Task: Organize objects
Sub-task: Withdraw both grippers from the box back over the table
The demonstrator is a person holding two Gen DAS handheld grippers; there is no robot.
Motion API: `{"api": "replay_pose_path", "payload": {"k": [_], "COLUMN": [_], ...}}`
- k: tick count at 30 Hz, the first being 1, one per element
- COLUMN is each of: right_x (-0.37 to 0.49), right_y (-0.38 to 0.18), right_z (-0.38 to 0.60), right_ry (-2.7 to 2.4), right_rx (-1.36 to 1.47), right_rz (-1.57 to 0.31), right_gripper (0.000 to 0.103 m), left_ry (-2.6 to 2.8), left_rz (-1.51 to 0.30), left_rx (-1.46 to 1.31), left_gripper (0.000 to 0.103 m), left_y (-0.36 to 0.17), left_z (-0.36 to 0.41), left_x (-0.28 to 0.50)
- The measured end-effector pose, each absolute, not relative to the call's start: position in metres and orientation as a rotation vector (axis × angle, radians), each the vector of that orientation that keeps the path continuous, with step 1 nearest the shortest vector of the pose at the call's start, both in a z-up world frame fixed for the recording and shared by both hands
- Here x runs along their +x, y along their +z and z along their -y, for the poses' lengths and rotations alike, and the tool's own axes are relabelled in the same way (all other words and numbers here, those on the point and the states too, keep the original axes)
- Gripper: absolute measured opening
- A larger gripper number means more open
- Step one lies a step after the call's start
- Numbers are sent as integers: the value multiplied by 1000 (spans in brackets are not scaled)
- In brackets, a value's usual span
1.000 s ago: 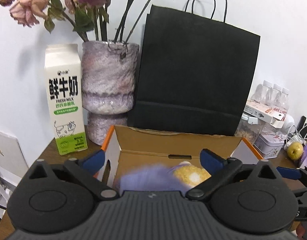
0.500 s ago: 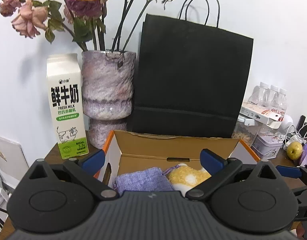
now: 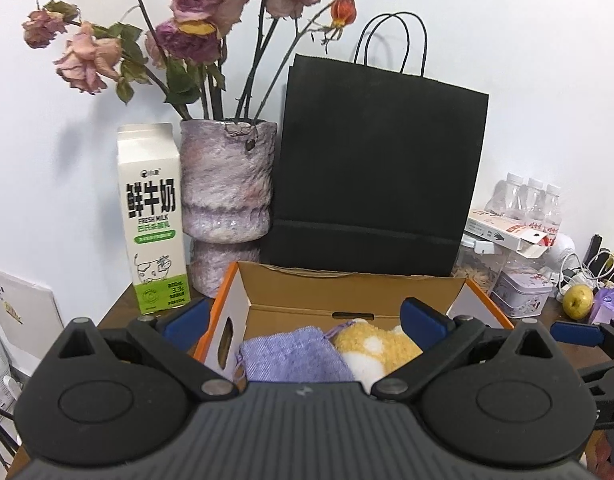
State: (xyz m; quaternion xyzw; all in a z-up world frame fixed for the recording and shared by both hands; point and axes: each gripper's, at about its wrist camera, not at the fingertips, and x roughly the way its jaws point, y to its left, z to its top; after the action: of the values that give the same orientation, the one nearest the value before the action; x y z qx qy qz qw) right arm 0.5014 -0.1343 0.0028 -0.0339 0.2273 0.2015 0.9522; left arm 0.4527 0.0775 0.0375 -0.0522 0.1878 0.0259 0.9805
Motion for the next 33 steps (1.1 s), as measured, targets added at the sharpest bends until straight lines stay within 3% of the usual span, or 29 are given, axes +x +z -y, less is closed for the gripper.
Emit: {"api": "replay_pose_path", "payload": {"k": [33], "right_x": [340], "right_y": [7], "right_z": [192], "right_ry": [452], "right_rx": [-120], "right_rz": [-354], "right_gripper": [103], "left_ry": [91], "left_rz": [-385], "left_rx": [-72], "left_gripper": [103], "left_y": [29], "left_z": [-53], "left_x": [304]}}
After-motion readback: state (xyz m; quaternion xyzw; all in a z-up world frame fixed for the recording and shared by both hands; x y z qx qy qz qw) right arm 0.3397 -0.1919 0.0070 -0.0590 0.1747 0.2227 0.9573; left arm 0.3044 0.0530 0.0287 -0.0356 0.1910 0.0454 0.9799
